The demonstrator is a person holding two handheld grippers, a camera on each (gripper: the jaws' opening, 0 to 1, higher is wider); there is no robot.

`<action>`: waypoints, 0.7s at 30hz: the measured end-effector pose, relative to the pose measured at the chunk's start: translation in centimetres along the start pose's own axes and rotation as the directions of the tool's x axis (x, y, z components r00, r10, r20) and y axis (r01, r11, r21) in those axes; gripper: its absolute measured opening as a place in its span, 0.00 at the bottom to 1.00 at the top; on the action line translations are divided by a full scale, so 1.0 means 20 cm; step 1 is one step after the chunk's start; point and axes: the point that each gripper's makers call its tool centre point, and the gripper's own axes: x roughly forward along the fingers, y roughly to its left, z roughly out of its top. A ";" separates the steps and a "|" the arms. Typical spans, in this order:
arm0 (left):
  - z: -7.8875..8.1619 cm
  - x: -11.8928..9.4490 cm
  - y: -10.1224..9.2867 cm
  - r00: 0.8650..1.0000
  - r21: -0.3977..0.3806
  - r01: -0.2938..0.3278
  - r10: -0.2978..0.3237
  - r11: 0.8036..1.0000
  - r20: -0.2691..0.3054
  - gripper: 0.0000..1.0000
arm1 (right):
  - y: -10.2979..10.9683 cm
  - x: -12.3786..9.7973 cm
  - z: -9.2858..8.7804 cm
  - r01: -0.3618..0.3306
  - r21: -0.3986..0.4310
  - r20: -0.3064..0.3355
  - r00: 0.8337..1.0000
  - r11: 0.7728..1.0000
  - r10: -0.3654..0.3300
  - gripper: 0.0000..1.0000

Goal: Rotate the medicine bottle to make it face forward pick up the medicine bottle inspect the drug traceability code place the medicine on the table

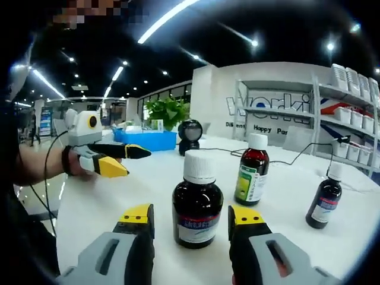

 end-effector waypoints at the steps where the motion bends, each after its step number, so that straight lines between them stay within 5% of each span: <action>1: 0.00 0.00 0.00 1.000 0.000 0.001 -0.001 1.000 0.001 0.45 | -0.01 0.00 0.01 -0.009 0.004 0.004 1.000 1.000 0.009 0.48; 8: 0.00 0.00 0.00 1.000 0.003 -0.001 0.001 1.000 0.001 0.45 | 0.00 -0.01 0.03 -0.285 -0.068 0.026 0.958 0.956 0.287 0.53; 21: -0.01 0.00 0.00 1.000 0.005 -0.001 0.001 1.000 -0.007 0.45 | 0.00 0.02 0.03 -0.488 -0.032 0.005 0.873 0.872 0.489 0.45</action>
